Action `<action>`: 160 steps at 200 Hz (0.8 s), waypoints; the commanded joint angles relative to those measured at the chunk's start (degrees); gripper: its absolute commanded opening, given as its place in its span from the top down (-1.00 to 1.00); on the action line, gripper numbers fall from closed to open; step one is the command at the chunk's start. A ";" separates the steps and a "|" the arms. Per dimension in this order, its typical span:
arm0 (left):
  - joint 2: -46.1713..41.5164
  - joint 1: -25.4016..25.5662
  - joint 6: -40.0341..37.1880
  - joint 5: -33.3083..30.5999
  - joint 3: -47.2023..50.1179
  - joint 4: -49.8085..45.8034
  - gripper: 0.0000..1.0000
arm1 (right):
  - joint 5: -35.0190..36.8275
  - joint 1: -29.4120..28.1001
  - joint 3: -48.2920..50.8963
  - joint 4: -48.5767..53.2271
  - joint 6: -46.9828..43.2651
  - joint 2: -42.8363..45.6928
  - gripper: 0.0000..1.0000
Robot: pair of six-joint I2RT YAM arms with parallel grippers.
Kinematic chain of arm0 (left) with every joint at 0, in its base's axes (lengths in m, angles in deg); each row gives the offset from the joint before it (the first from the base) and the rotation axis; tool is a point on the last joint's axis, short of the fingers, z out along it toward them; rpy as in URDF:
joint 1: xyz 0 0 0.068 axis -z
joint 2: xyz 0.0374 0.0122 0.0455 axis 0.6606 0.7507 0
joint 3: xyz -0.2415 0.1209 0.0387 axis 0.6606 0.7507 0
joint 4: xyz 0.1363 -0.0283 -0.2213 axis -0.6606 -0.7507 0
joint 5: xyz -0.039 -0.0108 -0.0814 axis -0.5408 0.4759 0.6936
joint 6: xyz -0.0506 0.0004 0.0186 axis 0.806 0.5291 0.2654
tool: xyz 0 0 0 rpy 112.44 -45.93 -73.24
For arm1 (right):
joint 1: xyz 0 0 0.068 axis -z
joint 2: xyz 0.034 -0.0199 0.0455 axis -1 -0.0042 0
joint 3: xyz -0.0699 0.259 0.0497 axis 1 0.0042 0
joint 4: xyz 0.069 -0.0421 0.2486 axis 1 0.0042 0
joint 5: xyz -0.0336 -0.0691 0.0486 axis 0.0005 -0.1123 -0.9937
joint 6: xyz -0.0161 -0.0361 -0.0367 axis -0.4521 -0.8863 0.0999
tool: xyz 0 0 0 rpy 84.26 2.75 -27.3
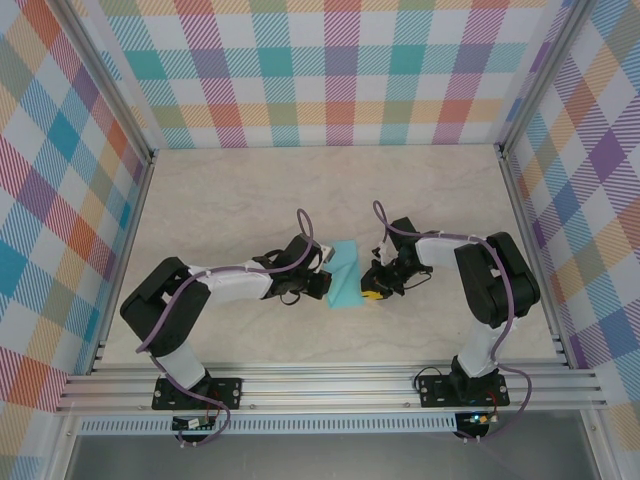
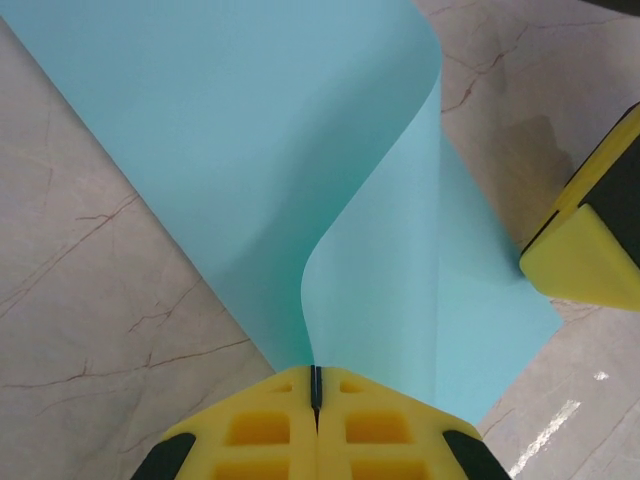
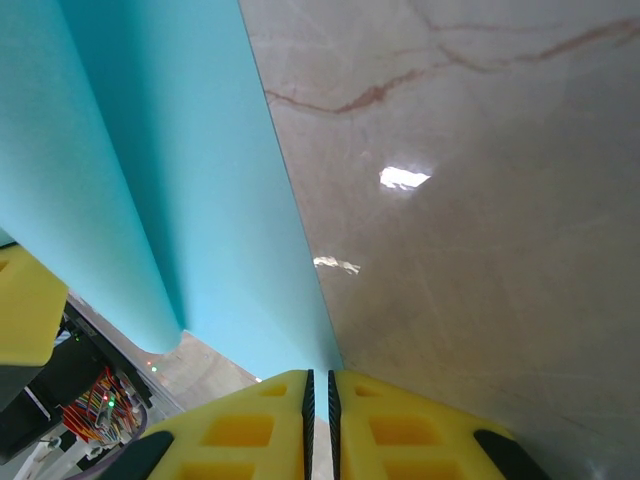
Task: Fold a paper plane with a square sheet of paper (fold left side to right side)
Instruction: Fold the triangle a second time at the center of the table.
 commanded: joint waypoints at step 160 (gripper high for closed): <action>4.51 -1.37 -0.56 0.55 -2.82 2.27 0.96 | 0.66 -1.67 -0.17 0.96 -1.60 -2.95 0.74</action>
